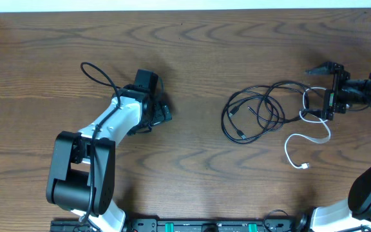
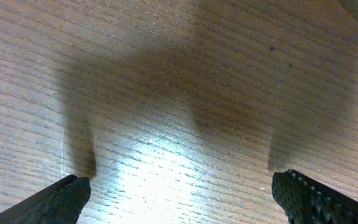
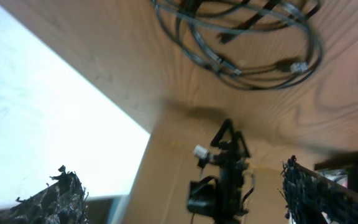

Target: Untangle cables

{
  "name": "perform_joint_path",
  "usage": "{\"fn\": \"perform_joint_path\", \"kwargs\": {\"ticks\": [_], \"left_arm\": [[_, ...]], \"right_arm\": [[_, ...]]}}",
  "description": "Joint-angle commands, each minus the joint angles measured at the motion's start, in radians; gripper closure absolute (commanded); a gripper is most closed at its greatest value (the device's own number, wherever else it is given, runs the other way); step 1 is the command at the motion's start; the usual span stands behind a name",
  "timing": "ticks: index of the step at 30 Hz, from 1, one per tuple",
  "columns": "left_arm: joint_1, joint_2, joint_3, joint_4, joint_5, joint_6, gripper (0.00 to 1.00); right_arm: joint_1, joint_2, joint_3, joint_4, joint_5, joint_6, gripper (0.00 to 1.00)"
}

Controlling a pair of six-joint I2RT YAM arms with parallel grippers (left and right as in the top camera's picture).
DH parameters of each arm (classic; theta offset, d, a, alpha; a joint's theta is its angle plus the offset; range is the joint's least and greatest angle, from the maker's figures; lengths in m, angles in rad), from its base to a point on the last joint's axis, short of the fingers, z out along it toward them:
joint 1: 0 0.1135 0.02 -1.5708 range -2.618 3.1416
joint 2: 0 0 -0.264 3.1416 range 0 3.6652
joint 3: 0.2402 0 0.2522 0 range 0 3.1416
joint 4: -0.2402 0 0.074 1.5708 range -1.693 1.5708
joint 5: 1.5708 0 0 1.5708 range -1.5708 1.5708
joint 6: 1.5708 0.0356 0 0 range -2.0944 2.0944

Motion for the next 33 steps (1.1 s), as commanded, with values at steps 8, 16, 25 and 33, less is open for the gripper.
{"fn": "perform_joint_path", "kwargs": {"ticks": [8,16,25,33], "left_arm": [[-0.002,0.004,0.016,-0.003,-0.006,-0.002,0.00],[-0.002,0.004,0.016,-0.003,-0.006,-0.002,0.00],[-0.002,0.004,0.016,-0.003,-0.006,-0.002,0.00],[-0.002,0.004,0.016,-0.003,-0.006,-0.002,0.00]], "right_arm": [[0.027,-0.004,0.003,0.314,0.364,-0.078,0.05],[0.082,0.001,0.003,0.442,0.710,-0.323,0.01],[0.115,0.138,0.003,0.490,0.779,-0.136,0.09],[0.120,0.270,0.003,0.652,0.782,-0.137,0.12]]}}
